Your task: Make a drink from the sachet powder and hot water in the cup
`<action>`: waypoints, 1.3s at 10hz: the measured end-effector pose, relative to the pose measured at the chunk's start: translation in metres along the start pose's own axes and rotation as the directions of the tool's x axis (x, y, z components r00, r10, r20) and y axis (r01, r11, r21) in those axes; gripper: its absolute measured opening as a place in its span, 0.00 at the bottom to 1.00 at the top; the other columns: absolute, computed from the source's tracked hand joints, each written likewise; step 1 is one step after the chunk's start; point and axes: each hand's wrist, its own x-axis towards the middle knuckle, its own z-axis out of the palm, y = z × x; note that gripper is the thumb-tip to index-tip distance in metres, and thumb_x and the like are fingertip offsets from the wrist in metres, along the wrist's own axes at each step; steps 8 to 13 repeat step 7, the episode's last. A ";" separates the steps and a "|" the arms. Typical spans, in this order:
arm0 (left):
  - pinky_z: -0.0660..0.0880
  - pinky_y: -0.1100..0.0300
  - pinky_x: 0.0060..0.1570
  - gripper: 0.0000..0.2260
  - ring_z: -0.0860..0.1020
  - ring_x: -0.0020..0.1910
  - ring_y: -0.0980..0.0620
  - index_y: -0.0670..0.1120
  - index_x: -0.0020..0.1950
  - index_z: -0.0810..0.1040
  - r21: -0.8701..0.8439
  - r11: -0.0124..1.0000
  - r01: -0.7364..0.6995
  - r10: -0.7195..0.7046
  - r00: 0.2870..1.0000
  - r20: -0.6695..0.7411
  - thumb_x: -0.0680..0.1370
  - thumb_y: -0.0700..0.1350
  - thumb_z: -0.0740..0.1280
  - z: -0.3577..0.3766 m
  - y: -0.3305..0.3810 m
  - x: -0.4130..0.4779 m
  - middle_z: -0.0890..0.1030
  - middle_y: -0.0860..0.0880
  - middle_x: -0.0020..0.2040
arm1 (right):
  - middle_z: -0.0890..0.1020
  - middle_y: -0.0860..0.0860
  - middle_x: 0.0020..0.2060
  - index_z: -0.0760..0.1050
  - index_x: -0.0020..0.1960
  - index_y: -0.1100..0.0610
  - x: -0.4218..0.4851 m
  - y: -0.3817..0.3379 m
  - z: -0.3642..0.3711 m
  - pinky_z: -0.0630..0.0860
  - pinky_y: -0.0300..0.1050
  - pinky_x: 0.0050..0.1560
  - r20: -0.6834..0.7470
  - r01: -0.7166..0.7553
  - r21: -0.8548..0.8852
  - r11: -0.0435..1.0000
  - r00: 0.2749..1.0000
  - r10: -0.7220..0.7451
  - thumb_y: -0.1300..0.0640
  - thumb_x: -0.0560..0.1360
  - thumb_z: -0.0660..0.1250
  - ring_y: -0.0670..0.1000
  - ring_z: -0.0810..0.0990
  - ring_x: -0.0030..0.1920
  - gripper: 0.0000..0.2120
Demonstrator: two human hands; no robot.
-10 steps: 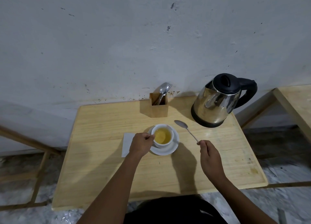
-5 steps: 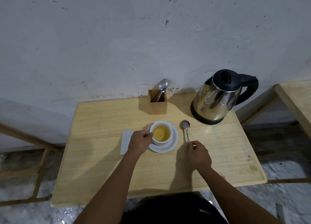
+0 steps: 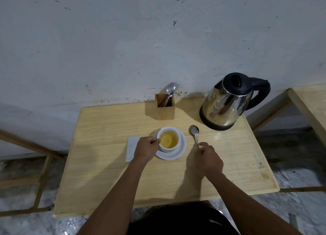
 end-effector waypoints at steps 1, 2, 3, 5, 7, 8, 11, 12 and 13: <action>0.70 0.60 0.35 0.11 0.76 0.33 0.53 0.42 0.40 0.83 -0.005 1.000 0.011 -0.011 1.000 -0.003 0.76 0.48 0.68 0.000 0.004 -0.002 0.80 0.49 0.33 | 0.76 0.47 0.50 0.71 0.65 0.46 0.000 0.002 0.001 0.76 0.49 0.47 0.015 0.038 -0.015 0.999 0.999 -0.038 0.53 0.79 0.59 0.51 0.79 0.46 0.15; 0.69 0.60 0.34 0.13 0.74 0.31 0.52 0.38 0.42 0.83 -0.026 0.999 0.035 -0.035 0.999 -0.001 0.77 0.47 0.67 0.001 0.007 -0.002 0.79 0.46 0.34 | 0.76 0.48 0.51 0.71 0.65 0.47 0.001 0.000 0.000 0.76 0.50 0.47 0.016 0.035 -0.018 0.999 0.999 -0.035 0.54 0.79 0.58 0.53 0.79 0.47 0.15; 0.73 0.55 0.38 0.12 0.76 0.33 0.50 0.38 0.41 0.82 -0.043 0.998 0.054 -0.055 0.998 -0.008 0.76 0.47 0.68 0.003 0.006 -0.001 0.81 0.44 0.36 | 0.76 0.49 0.52 0.71 0.64 0.47 0.000 -0.002 -0.001 0.74 0.48 0.46 0.031 0.025 -0.031 0.999 0.999 -0.024 0.54 0.79 0.57 0.54 0.78 0.49 0.14; 0.78 0.51 0.44 0.09 0.78 0.37 0.50 0.44 0.47 0.82 -0.066 0.996 0.055 -0.054 0.998 0.011 0.76 0.49 0.67 -0.002 0.009 -0.005 0.82 0.49 0.39 | 0.76 0.51 0.53 0.72 0.64 0.50 0.004 -0.012 -0.011 0.74 0.50 0.47 -0.024 0.075 -0.048 0.996 0.997 -0.077 0.50 0.80 0.59 0.55 0.76 0.54 0.14; 0.73 0.61 0.42 0.12 0.77 0.40 0.54 0.43 0.53 0.82 0.030 0.999 -0.025 0.025 1.000 0.006 0.77 0.49 0.65 -0.012 0.024 -0.004 0.84 0.46 0.48 | 0.76 0.50 0.55 0.75 0.60 0.50 0.015 -0.041 -0.030 0.75 0.49 0.50 -0.069 0.256 0.155 0.954 0.966 -0.248 0.52 0.79 0.61 0.53 0.77 0.55 0.12; 0.73 0.61 0.42 0.12 0.77 0.40 0.54 0.43 0.53 0.82 0.030 0.999 -0.025 0.025 1.000 0.006 0.77 0.49 0.65 -0.012 0.024 -0.004 0.84 0.46 0.48 | 0.76 0.50 0.55 0.75 0.60 0.50 0.015 -0.041 -0.030 0.75 0.49 0.50 -0.069 0.256 0.155 0.954 0.966 -0.248 0.52 0.79 0.61 0.53 0.77 0.55 0.12; 0.73 0.61 0.42 0.12 0.77 0.40 0.54 0.43 0.53 0.82 0.030 0.999 -0.025 0.025 1.000 0.006 0.77 0.49 0.65 -0.012 0.024 -0.004 0.84 0.46 0.48 | 0.76 0.50 0.55 0.75 0.60 0.50 0.015 -0.041 -0.030 0.75 0.49 0.50 -0.069 0.256 0.155 0.954 0.966 -0.248 0.52 0.79 0.61 0.53 0.77 0.55 0.12; 0.73 0.61 0.42 0.12 0.77 0.40 0.54 0.43 0.53 0.82 0.030 0.999 -0.025 0.025 1.000 0.006 0.77 0.49 0.65 -0.012 0.024 -0.004 0.84 0.46 0.48 | 0.76 0.50 0.55 0.75 0.60 0.50 0.015 -0.041 -0.030 0.75 0.49 0.50 -0.069 0.256 0.155 0.954 0.966 -0.248 0.52 0.79 0.61 0.53 0.77 0.55 0.12; 0.73 0.61 0.42 0.12 0.77 0.40 0.54 0.43 0.53 0.82 0.030 0.999 -0.025 0.025 1.000 0.006 0.77 0.49 0.65 -0.012 0.024 -0.004 0.84 0.46 0.48 | 0.76 0.50 0.55 0.75 0.60 0.50 0.015 -0.041 -0.030 0.75 0.49 0.50 -0.069 0.256 0.155 0.954 0.966 -0.248 0.52 0.79 0.61 0.53 0.77 0.55 0.12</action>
